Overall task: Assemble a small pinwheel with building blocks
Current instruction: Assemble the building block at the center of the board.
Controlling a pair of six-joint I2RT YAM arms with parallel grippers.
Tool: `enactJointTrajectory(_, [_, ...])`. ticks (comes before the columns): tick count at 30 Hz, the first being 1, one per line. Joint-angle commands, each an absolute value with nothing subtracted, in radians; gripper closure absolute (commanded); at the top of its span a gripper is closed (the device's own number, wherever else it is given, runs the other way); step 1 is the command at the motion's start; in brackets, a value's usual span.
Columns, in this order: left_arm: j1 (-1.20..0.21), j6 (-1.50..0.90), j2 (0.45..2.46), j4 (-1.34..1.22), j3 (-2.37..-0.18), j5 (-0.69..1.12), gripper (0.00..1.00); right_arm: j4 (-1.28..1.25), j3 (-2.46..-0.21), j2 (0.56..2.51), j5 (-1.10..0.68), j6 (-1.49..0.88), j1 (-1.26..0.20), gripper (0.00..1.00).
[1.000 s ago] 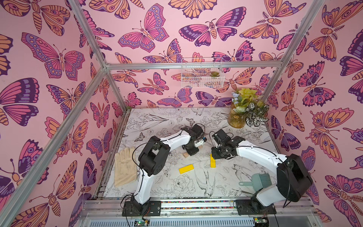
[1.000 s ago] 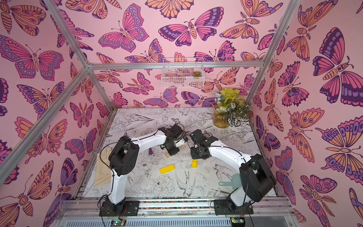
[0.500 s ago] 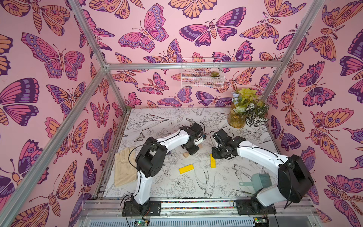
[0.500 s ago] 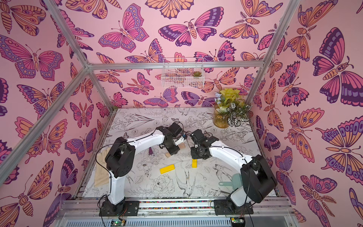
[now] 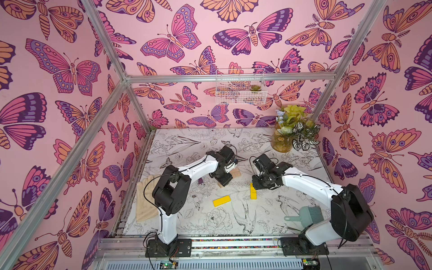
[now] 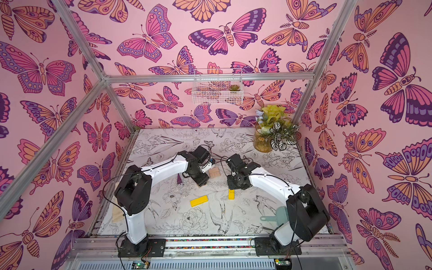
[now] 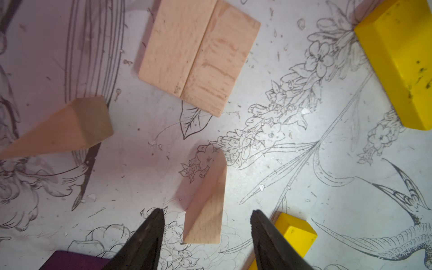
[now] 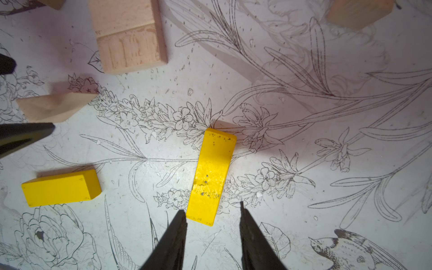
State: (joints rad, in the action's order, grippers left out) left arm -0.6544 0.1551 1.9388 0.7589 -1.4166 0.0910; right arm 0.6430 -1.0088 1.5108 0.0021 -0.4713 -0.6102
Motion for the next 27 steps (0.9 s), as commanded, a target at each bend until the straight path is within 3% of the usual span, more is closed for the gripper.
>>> enactJointTrajectory(1, [-0.643,0.119,1.964,0.765,-1.399,0.143,0.37,0.652,-1.014,1.493,0.002,-0.473,-0.606,0.59])
enactJointTrajectory(27, [-0.64,0.034,1.993,0.738,-1.402,0.243,0.41,0.647,-1.008,1.489,0.005,-0.479,-0.606,0.59])
